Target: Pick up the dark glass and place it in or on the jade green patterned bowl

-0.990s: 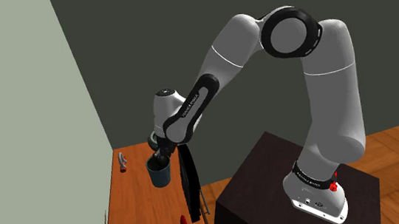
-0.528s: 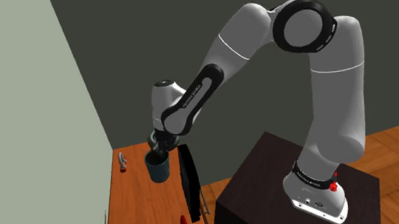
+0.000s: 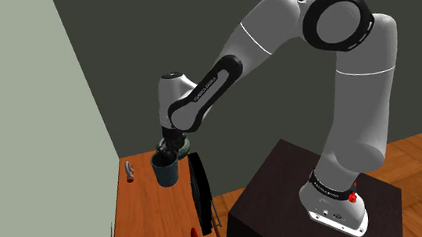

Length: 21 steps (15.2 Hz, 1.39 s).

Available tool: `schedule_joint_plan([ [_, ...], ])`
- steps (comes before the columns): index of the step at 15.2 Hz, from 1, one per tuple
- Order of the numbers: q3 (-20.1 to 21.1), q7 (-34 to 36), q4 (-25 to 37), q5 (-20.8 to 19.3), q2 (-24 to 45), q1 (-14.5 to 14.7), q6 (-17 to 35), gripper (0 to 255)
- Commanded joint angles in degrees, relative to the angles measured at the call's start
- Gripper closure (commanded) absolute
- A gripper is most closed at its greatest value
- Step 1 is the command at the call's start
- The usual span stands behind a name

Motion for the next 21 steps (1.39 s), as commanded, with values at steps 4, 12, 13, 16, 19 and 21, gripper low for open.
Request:
schedule_joint_plan([
  [4,0.4,-0.2,0.5,0.8,-3.0,-0.3,-3.5,255],
  [12,-1.7,-6.1,6.9,1.1,-1.1,-4.1,-8.5,255],
  [13,-2.1,-7.2,8.3,1.1,-0.3,-4.8,-9.3,255],
  [16,-3.3,-10.2,13.0,0.9,2.2,-6.8,-11.7,255],
  [19,-4.4,-13.0,18.3,0.7,5.2,-8.6,-14.4,255],
  [21,-5.0,-14.8,22.3,0.5,7.4,-9.8,-16.4,255],
])
